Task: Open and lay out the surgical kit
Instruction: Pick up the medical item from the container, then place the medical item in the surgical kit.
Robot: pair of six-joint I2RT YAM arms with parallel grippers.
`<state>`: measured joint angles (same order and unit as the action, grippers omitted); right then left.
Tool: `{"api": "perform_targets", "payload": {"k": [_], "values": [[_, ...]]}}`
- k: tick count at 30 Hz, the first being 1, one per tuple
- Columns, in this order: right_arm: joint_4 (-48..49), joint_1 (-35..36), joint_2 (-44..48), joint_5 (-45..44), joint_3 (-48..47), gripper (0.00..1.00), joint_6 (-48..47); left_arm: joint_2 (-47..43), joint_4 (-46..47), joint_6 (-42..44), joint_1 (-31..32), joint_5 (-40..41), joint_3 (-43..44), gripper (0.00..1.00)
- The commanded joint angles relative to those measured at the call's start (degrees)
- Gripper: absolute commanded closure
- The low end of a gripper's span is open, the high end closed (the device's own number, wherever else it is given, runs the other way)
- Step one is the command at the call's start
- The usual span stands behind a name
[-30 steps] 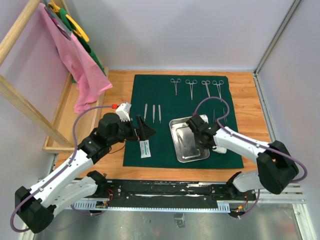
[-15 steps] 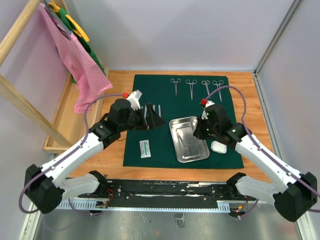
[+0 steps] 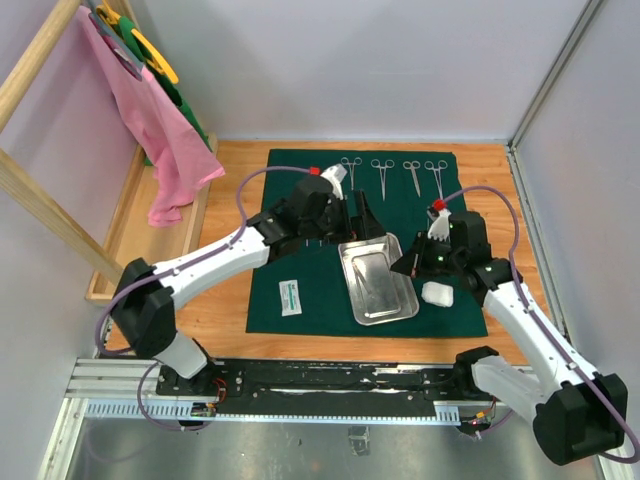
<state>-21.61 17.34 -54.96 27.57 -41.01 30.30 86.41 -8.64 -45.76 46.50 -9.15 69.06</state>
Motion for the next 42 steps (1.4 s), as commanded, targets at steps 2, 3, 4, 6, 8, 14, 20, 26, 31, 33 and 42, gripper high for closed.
{"api": "perform_targets", "payload": {"k": [2, 3, 4, 6, 8, 14, 20, 26, 31, 33, 42], "values": [[4.4, -4.2, 0.0, 8.3, 1.9, 0.99, 1.2, 7.2, 1.2, -1.6, 1.7, 1.6, 5.6, 0.07], [4.7, -4.4, -0.4, 8.5, 1.9, 0.99, 1.1, 9.1, 1.5, -1.8, 1.8, 1.6, 6.4, 0.09], [4.7, -4.5, -0.7, 8.5, 2.0, 0.99, 0.8, 10.5, 1.5, -2.0, 2.0, 1.8, 7.4, 0.1], [4.9, -5.0, -1.4, 8.5, 2.3, 0.99, 0.5, 13.1, 1.5, -2.0, 2.4, 1.8, 9.6, 0.14], [5.5, -5.5, -1.8, 8.5, 2.6, 0.99, 0.3, 16.0, 0.4, -1.6, 2.8, 2.5, 12.5, 0.21], [6.3, -8.8, -3.0, 8.6, 3.2, 0.99, -0.1, 21.2, -1.0, -1.7, 3.0, 2.3, 17.4, 0.44], [7.9, -11.3, -5.1, 11.1, 3.8, 0.99, -0.7, 24.0, -1.8, -1.0, 3.1, 3.1, 20.0, 0.51], [9.0, -12.0, -6.5, 12.0, 4.3, 0.99, -1.1, 27.9, -2.5, -0.6, 3.1, 3.3, 23.0, 0.58], [9.5, -13.3, -7.3, 12.6, 4.5, 0.99, -1.5, 30.9, -4.0, -0.2, 3.1, 2.9, 26.2, 0.69], [9.8, -13.8, -7.5, 12.9, 4.7, 0.99, -1.6, 31.3, -3.9, -0.2, 3.1, 2.8, 26.6, 0.7], [10.8, -15.2, -9.8, 13.8, 4.5, 0.98, -2.1, 35.8, -6.2, 0.6, 3.1, 3.2, 32.9, 0.9]]}}
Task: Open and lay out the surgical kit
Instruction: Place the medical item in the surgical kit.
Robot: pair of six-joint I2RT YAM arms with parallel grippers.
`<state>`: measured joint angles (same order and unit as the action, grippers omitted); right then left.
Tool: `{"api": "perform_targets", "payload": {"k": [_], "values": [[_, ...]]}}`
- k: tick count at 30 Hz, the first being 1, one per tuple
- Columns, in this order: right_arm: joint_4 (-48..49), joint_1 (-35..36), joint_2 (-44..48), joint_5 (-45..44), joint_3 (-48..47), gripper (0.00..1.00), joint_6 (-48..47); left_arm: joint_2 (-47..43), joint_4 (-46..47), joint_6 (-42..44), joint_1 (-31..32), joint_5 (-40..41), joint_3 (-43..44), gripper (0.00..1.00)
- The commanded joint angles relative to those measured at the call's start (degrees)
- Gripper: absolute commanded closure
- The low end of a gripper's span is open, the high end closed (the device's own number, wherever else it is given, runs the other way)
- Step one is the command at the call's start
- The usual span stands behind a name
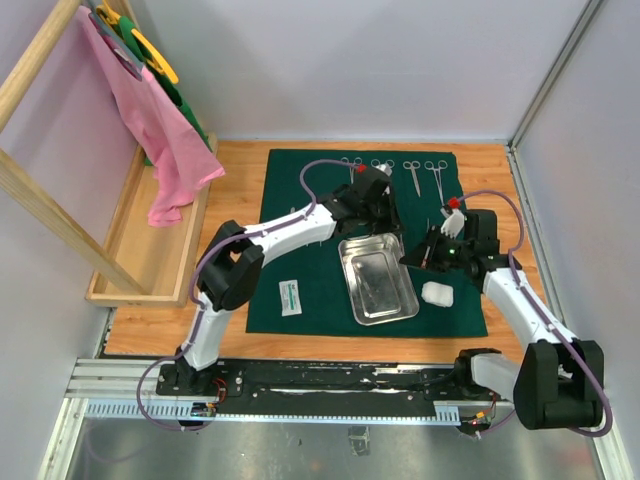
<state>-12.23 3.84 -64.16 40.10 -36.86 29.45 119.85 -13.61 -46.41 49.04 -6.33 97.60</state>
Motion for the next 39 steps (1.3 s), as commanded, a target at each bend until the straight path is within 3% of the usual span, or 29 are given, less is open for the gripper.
{"api": "perform_targets", "payload": {"k": [1, 4, 13, 18, 27, 31, 39], "values": [[1.4, -1.7, -0.8, 1.4, 0.2, 0.94, -1.4, 3.3, -2.0, 1.5, 0.5, 0.8, 5.8, 0.94], [-0.5, -1.8, -1.2, 1.0, -1.2, 0.87, -2.3, 6.9, -4.5, 2.4, 0.4, 1.8, 11.0, 0.99], [-2.9, -4.0, -1.4, -0.8, -2.5, 0.95, -3.2, 10.6, -4.9, 2.4, 0.2, 1.8, 14.7, 1.0], [-4.2, -4.7, -0.9, -0.9, -3.2, 0.84, -3.0, 12.7, -5.1, 2.4, -0.7, 2.6, 16.9, 1.0], [-14.1, -4.7, 4.8, -9.7, -7.4, 0.83, -6.1, 23.8, -10.7, 0.7, -2.7, 3.4, 34.0, 1.0], [-18.0, -4.7, 6.7, -14.1, -8.7, 0.8, -7.0, 26.5, -11.0, 0.5, -3.6, 5.2, 35.3, 1.0], [-19.8, -4.7, 8.0, -14.0, -8.5, 0.8, -7.0, 31.5, -10.6, 0.6, -4.5, 5.6, 39.7, 0.99]]}}
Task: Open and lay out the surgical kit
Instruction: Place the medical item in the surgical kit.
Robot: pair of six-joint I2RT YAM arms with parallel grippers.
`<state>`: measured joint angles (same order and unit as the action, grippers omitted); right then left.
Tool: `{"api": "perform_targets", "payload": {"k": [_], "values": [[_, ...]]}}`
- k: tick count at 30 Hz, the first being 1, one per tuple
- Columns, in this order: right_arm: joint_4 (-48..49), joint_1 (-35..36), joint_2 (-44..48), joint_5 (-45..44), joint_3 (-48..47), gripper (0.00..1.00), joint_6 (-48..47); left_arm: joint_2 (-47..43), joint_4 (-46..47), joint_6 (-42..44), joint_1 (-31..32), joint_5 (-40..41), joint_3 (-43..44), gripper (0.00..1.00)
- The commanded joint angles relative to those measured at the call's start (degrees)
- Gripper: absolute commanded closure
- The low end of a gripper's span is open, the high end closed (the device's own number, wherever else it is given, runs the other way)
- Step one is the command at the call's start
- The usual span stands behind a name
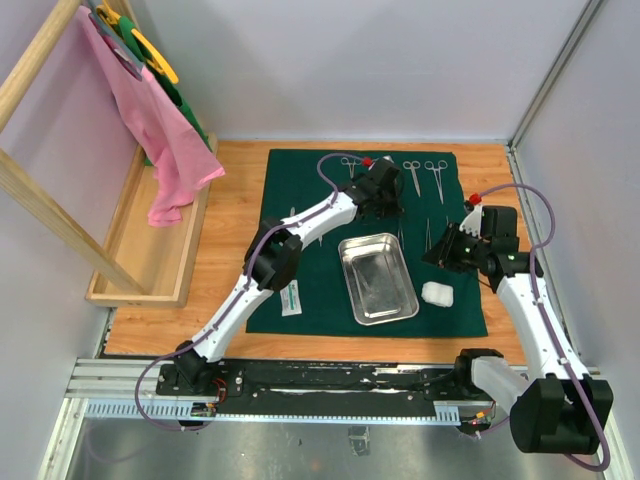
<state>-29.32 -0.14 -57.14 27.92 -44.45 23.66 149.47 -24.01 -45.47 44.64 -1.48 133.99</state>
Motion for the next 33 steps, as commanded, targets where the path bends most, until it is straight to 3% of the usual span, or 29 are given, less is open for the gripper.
{"api": "perform_targets", "payload": {"k": [1, 15, 24, 31, 33], "values": [[-2.8, -0.7, 0.9, -1.9, -0.8, 0.8, -1.1, 2.1, 0.1, -0.5, 0.0, 0.5, 3.3, 0.99], [-1.8, -0.7, 0.1, -1.0, 0.8, 0.8, -1.2, 3.8, 3.6, -3.2, 0.0, -2.6, 1.5, 1.0], [-1.5, -0.7, -0.1, -0.5, 1.1, 0.78, -1.3, 3.8, 5.4, -3.1, -0.1, -3.2, -0.4, 0.82], [-1.4, -0.7, -0.3, -0.3, 1.4, 0.78, -1.3, 2.5, 6.9, -3.6, -0.3, -3.5, -2.3, 0.78], [-1.4, -0.7, -0.4, -0.3, 1.5, 0.78, -1.4, 1.2, 7.9, -3.9, -0.6, -3.8, -3.7, 0.7]]}}
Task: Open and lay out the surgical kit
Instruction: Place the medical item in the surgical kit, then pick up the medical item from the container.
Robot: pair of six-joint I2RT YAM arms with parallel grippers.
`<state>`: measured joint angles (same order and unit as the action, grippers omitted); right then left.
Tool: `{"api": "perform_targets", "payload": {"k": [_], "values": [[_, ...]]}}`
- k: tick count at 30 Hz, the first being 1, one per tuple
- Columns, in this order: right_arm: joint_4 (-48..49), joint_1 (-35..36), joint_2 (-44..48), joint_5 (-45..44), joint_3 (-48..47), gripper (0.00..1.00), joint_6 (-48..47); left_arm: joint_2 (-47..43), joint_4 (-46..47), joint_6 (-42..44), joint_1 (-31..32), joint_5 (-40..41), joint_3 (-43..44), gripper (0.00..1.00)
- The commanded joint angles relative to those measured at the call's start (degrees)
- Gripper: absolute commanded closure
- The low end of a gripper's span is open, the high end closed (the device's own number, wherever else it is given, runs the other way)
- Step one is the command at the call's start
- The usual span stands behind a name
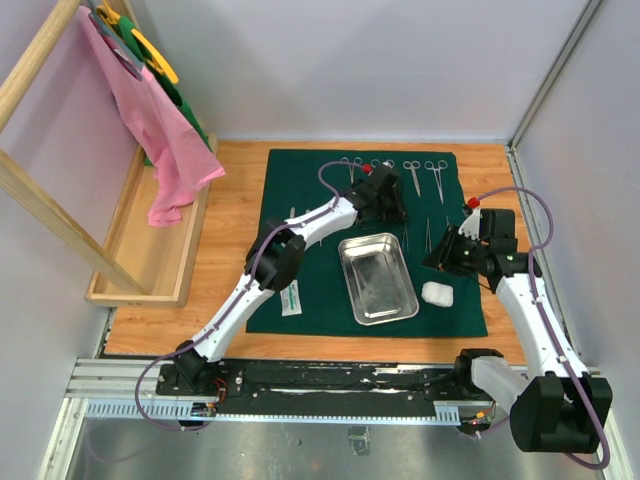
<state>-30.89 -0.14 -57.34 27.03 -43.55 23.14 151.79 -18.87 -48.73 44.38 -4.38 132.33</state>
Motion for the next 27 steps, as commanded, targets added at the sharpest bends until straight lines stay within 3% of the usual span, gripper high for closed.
{"api": "perform_targets", "payload": {"k": [1, 5, 8, 9, 12, 14, 21, 27], "values": [[0.2, -0.7, -0.3, 0.5, 0.6, 0.78, -1.0, -1.9, 3.5, -0.7, -0.5, -1.3, -2.9, 0.65], [0.0, -0.6, -0.3, 0.1, 0.9, 0.78, -1.3, -6.7, 7.7, 0.1, -1.0, -4.4, -5.0, 0.43], [-0.7, -0.5, 0.1, -0.3, 0.7, 0.78, -1.4, -11.8, 10.2, 3.3, -1.1, -6.3, -4.3, 0.04], [-0.9, -0.3, 0.3, -0.7, 0.6, 0.78, -1.5, -13.6, 10.2, 4.3, -1.2, -7.1, -4.0, 0.01], [-1.5, 0.7, 0.6, -1.6, -0.1, 0.77, -1.7, -20.5, 8.3, 7.6, -1.5, -7.1, -5.6, 0.01], [-1.5, 2.1, 0.3, -2.0, -0.9, 0.76, -1.9, -27.5, 8.1, 10.1, -1.7, -5.9, -12.4, 0.01], [-0.7, 16.4, -6.7, -10.6, -3.0, 0.72, -2.9, -58.6, 15.9, 10.6, -5.8, -6.0, -54.5, 0.01], [1.8, 27.1, -18.1, -18.8, -8.9, 0.7, -3.0, -77.1, 11.2, 11.6, -7.2, -1.8, -74.6, 0.01]]}}
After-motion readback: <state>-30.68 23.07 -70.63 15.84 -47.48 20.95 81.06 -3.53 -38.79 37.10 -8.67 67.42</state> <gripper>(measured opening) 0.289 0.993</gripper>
